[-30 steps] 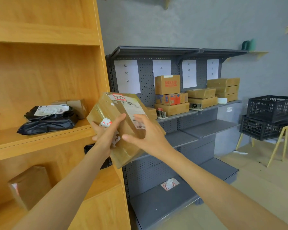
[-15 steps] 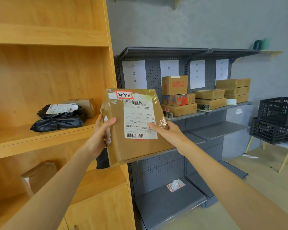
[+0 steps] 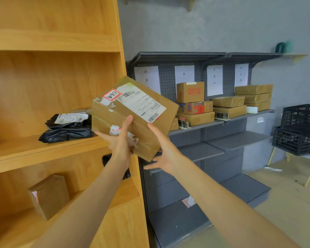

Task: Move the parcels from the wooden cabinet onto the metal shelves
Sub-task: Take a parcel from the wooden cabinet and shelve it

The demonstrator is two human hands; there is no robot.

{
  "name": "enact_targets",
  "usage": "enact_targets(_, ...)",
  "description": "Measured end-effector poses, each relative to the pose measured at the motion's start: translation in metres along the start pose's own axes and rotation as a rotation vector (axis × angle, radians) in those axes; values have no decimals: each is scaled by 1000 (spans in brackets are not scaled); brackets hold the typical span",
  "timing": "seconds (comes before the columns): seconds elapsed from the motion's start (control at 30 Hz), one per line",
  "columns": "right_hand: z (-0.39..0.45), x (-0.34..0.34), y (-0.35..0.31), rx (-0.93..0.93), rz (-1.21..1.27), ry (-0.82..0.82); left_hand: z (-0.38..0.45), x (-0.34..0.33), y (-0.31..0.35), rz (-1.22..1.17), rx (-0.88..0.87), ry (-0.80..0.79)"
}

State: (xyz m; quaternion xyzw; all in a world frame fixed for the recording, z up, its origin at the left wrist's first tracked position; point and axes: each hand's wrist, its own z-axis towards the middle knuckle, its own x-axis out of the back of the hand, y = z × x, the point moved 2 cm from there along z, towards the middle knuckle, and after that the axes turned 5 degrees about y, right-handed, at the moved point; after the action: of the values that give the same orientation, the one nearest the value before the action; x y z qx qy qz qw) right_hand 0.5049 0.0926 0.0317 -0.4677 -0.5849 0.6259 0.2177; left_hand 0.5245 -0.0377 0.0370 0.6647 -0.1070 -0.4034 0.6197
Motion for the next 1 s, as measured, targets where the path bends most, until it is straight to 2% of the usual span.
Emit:
enact_targets(0.17,9,6,1,148,216,14,1,8,9,111,-26,-128)
enact_targets(0.43,23,10,3,231,298,-11,27,47,57,240,-31,-36)
enact_targets(0.53,28,12,1,254,238,-26,35,62,75,375,-135,-29)
enact_targets(0.77,36,2,-3,358,-116,-30,49,86,91,694,-261,-202)
enact_targets(0.9,45,-12,-18,408,-206,-40,54,103,78,632,-166,-167)
enact_targets(1.0,53,-26,-28,460,-186,8,54,109,69,554,-116,-159)
